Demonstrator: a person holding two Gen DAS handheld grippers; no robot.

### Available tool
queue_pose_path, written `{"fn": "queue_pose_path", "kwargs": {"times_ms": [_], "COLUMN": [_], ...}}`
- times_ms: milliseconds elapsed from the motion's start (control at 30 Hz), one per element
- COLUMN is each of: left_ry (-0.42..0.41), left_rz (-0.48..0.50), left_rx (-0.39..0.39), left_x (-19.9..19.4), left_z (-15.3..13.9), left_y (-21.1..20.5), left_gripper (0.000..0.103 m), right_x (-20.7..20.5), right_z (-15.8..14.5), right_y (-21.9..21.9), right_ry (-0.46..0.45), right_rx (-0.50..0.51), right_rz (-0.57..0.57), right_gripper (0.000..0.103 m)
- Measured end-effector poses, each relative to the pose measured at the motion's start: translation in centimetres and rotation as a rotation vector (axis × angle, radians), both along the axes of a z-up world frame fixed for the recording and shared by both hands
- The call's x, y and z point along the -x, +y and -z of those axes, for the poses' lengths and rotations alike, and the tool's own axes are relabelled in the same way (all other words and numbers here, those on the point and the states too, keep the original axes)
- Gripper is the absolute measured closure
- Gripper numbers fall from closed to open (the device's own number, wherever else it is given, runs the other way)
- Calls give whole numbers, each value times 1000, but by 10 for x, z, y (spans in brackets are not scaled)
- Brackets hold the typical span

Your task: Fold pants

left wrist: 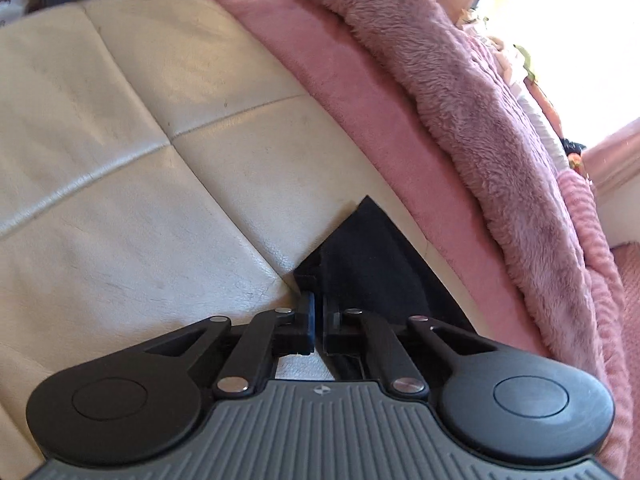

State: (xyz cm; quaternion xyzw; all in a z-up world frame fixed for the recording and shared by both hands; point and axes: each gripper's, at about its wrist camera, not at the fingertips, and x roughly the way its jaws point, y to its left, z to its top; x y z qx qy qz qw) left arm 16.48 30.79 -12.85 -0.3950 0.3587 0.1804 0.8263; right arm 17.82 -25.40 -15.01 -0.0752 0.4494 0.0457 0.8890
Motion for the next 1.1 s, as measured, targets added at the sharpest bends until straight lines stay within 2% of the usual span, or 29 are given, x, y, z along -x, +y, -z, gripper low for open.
{"fn": "queue_pose_path", "kwargs": {"times_ms": [200, 300, 333, 467, 533, 600, 733, 967, 1100], "left_ry": [68, 77, 81, 86, 49, -21, -101, -99, -54], "left_rz": [47, 69, 77, 0, -20, -26, -57, -109, -119], "left_rx": [-93, -110, -101, -73, -51, 6, 137, 244, 222], "left_x": [23, 32, 33, 42, 49, 56, 61, 58, 48], "left_z": [-12, -9, -6, -6, -13, -19, -18, 4, 11], "left_y": [-11, -10, -9, 2, 4, 6, 4, -1, -3], "left_gripper": [101, 101, 100, 98, 98, 96, 83, 82, 82], "right_x": [2, 2, 2, 2, 3, 4, 7, 5, 5], "right_z": [3, 4, 4, 4, 3, 0, -11, -10, -7], "right_y": [-17, -25, -28, -32, -29, -26, -18, -5, -5], "right_ry": [34, 41, 42, 43, 41, 26, -30, -33, -25], "right_rx": [20, 28, 26, 13, 22, 32, 4, -43, -53], "right_rz": [30, 37, 44, 61, 57, 51, 29, 4, 3], "right_gripper": [86, 76, 71, 70, 71, 73, 74, 74, 74]}}
